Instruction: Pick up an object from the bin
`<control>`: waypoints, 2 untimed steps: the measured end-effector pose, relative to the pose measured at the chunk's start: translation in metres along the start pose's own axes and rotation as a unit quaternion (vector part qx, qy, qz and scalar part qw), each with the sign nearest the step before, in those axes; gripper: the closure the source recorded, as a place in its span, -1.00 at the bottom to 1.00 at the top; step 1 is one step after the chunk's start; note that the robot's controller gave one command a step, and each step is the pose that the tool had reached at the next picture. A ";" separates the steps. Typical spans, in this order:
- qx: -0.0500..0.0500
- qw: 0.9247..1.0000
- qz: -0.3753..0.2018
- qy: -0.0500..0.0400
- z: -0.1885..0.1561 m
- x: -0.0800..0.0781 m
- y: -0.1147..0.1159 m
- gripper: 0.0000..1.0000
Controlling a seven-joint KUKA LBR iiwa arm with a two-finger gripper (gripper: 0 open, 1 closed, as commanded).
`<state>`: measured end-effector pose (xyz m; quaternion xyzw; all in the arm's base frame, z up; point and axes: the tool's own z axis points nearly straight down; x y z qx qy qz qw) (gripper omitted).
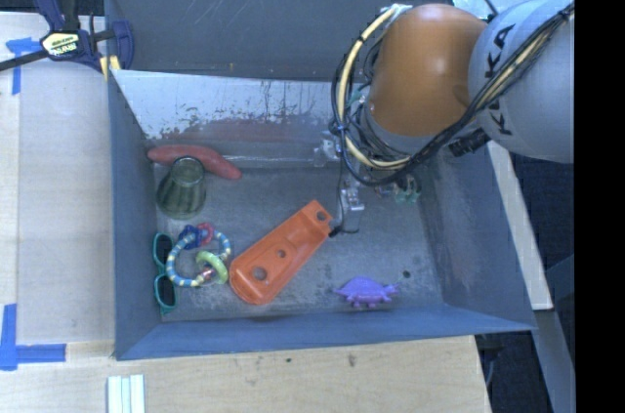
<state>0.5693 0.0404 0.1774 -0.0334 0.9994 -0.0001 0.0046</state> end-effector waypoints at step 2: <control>0.000 0.989 -0.146 -0.002 0.102 0.006 0.030 1.00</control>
Offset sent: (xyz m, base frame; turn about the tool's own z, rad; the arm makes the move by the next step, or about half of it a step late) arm -0.0082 0.0295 -0.1026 -0.2942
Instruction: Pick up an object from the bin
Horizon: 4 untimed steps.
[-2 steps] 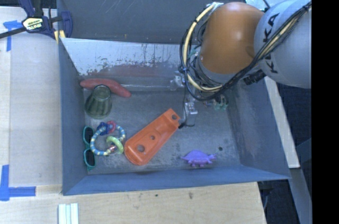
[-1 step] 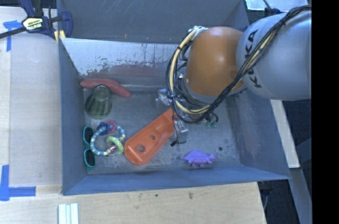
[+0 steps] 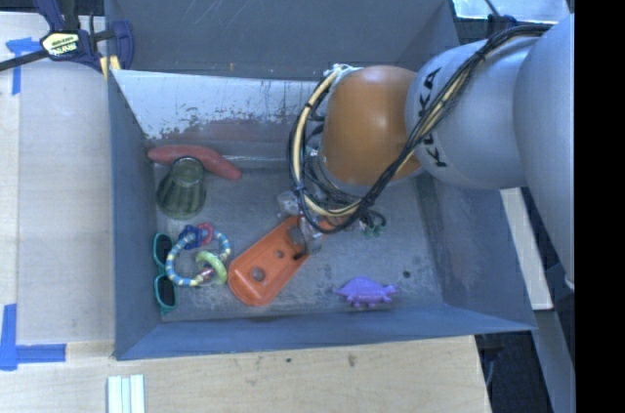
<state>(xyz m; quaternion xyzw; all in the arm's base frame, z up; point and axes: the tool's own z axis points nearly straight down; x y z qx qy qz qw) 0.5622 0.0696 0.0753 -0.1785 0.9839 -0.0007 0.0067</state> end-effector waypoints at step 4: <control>0.001 0.977 -0.214 -0.003 -0.212 -0.016 -0.006 1.00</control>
Offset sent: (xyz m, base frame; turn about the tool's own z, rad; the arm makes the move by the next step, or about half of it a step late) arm 0.0100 -0.0030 0.0862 -0.0152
